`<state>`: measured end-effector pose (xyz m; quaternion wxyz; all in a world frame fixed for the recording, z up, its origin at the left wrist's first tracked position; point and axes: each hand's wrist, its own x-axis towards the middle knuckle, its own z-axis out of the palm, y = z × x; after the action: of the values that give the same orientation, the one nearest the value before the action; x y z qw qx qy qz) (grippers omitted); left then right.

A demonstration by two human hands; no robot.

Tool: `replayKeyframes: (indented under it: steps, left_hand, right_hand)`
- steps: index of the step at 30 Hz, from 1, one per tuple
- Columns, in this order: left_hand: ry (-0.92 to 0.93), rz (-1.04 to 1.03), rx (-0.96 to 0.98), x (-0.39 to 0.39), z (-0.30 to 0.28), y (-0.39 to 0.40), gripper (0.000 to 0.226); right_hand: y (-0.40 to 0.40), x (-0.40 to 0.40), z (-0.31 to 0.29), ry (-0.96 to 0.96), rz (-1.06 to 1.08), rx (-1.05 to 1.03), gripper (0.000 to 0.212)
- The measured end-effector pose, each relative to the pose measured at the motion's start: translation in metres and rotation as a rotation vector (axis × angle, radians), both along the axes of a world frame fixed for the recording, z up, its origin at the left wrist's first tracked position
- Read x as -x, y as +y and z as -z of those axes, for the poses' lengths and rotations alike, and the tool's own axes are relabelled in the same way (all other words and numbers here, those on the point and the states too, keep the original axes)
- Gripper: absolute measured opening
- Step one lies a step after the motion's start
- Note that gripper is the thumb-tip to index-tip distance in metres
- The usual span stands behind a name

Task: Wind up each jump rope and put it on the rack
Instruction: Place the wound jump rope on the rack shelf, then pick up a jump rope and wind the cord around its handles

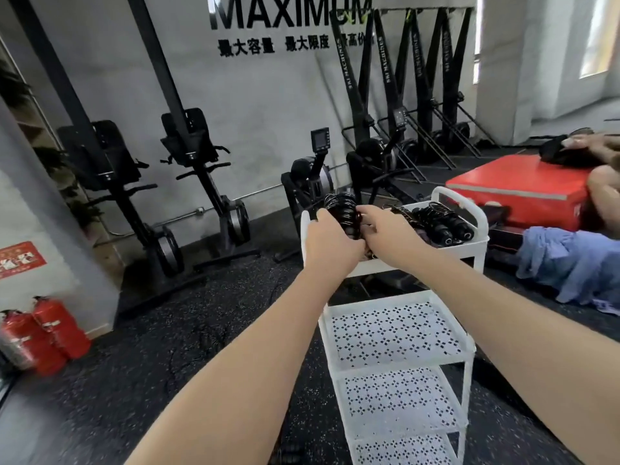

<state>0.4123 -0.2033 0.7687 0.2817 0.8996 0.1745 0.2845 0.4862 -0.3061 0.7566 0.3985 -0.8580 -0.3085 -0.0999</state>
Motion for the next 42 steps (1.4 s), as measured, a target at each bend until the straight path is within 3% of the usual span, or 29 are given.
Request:
replayKeyframes:
  steps: [8,13,17,22,28,30,36,42]
  left_hand:
    - [0.166,-0.078,-0.064,-0.035,0.020,0.013,0.026]
    - [0.252,-0.098,-0.201,-0.041,0.021,0.012,0.027]
    - [0.309,-0.068,-0.310,-0.039,0.019,0.005,0.004]
    - [0.227,-0.101,-0.370,-0.018,0.020,0.001,0.032]
    - [-0.040,0.004,-0.268,0.052,0.026,0.006,0.029]
    - [-0.053,-0.001,-0.291,0.082,0.033,0.017,0.033]
    - [0.035,-0.108,-0.308,0.187,0.069,0.062,0.032]
    - [0.266,-0.232,-0.247,0.273,0.138,0.114,0.034]
  right_hand:
    - [0.010,-0.036,0.022,-0.061,-0.028,0.159,0.037]
    - [0.010,-0.039,0.028,-0.051,-0.033,0.176,0.038]
    - [0.006,-0.032,0.026,-0.046,-0.051,0.166,0.038]
    - [-0.001,-0.009,0.022,-0.095,-0.044,0.144,0.040]
    - [0.008,0.064,0.014,-0.277,-0.157,-0.032,0.035]
    - [0.018,0.092,0.018,-0.310,-0.221,-0.043,0.030]
    - [0.065,0.176,0.049,-0.321,-0.433,0.035,0.013]
    - [0.121,0.242,0.120,-0.101,-0.610,0.171,0.011]
